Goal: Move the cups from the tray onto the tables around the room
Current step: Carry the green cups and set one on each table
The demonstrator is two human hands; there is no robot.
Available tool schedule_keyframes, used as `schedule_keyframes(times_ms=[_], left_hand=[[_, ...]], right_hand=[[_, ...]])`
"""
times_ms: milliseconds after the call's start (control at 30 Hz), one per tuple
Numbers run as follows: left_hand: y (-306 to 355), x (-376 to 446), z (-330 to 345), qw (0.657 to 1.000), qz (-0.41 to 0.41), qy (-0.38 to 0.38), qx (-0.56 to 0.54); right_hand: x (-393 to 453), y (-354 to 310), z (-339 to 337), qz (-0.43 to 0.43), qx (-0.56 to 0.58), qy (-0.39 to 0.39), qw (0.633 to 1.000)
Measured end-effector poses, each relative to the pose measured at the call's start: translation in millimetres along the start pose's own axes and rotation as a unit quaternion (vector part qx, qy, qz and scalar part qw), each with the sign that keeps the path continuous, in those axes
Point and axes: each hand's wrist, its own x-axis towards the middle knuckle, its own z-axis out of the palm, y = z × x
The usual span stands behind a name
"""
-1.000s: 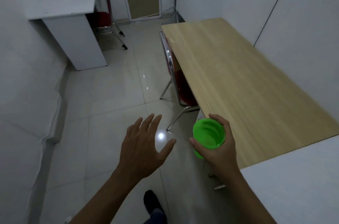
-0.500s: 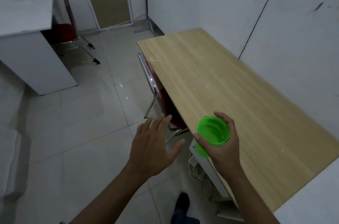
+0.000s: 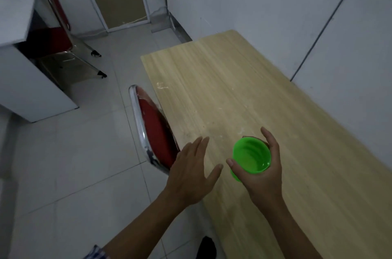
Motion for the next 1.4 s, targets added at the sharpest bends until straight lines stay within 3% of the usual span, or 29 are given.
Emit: schedule_keyframes(times_ms=[500, 1400], left_hand=[[-67.3, 166.8, 112.8, 0.992, -0.084, -0.037, 0.083], [-75.6, 178.6, 118.3, 0.987, -0.077, -0.060, 0.126]], right_hand=[[121.0, 116.0, 30.6, 0.013, -0.025, 0.007, 1.000], [226.0, 162.9, 101.7, 0.002, -0.008, 0.000, 1.000]])
